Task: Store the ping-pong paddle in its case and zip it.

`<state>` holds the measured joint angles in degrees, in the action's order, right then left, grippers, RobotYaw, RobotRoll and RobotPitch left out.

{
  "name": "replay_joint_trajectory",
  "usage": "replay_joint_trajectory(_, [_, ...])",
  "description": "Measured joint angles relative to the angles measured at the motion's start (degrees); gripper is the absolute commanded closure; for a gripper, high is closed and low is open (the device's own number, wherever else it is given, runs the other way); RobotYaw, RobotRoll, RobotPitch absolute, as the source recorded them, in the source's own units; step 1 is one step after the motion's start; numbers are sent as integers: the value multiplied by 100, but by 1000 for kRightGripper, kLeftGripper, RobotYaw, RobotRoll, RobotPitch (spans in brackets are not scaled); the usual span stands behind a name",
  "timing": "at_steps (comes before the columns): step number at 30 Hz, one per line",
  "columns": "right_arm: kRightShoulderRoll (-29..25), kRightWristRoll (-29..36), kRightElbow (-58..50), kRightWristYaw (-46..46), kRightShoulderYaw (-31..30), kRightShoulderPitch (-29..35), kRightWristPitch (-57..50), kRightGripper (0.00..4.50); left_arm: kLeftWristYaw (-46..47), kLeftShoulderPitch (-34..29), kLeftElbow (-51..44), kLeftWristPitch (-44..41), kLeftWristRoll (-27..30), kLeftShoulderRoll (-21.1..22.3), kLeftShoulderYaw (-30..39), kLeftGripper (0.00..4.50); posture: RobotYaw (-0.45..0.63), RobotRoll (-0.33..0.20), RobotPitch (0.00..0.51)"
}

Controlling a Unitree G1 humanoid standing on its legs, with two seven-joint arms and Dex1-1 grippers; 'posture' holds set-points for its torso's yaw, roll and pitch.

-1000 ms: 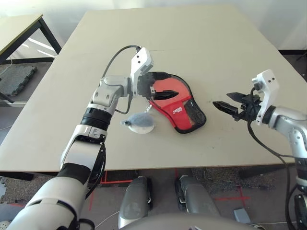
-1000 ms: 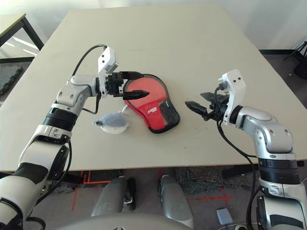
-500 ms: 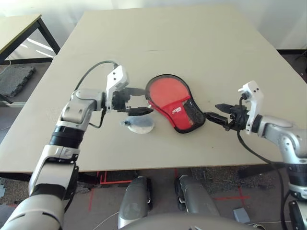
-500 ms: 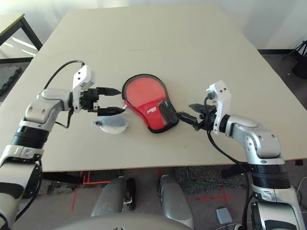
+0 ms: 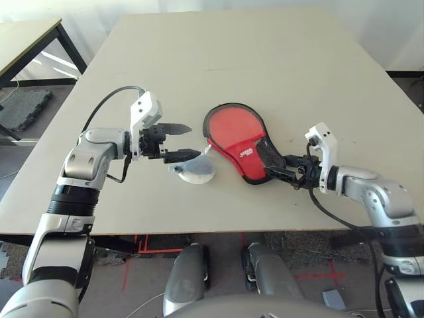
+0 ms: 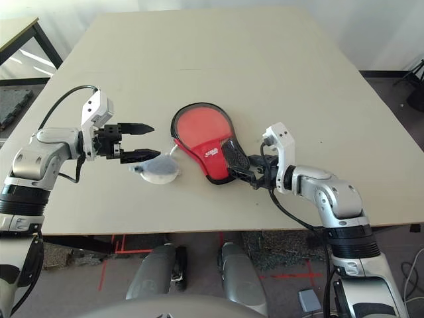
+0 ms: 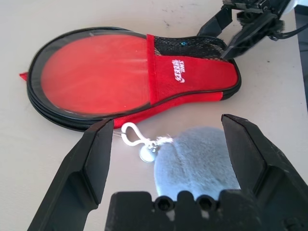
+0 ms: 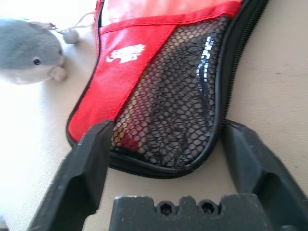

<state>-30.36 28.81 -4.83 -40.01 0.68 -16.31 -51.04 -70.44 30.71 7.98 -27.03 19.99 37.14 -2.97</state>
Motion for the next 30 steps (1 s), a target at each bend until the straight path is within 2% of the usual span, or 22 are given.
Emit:
replay_joint_trajectory(8, [123,5,50,113,27,-28,-118,3925,80,0,-38,-18,35,-20,0,0,130,0,110])
replay_joint_trajectory(10, [149,23,50,114,68,-34,-150,4461,94,0,-38,-17,36,-20,0,0,130,0,110])
replay_joint_trajectory(16, [105,158,54,72,175,-40,-344,4461,95,1,-26,15,35,-20,0,0,129,0,110])
replay_joint_trajectory(23, [-261,391,53,-196,260,57,-565,4461,93,1,-22,72,33,-20,0,0,118,0,107])
replay_joint_trajectory(30, [-740,731,-233,-555,366,434,-822,4461,60,6,46,129,28,-27,-12,0,102,0,115])
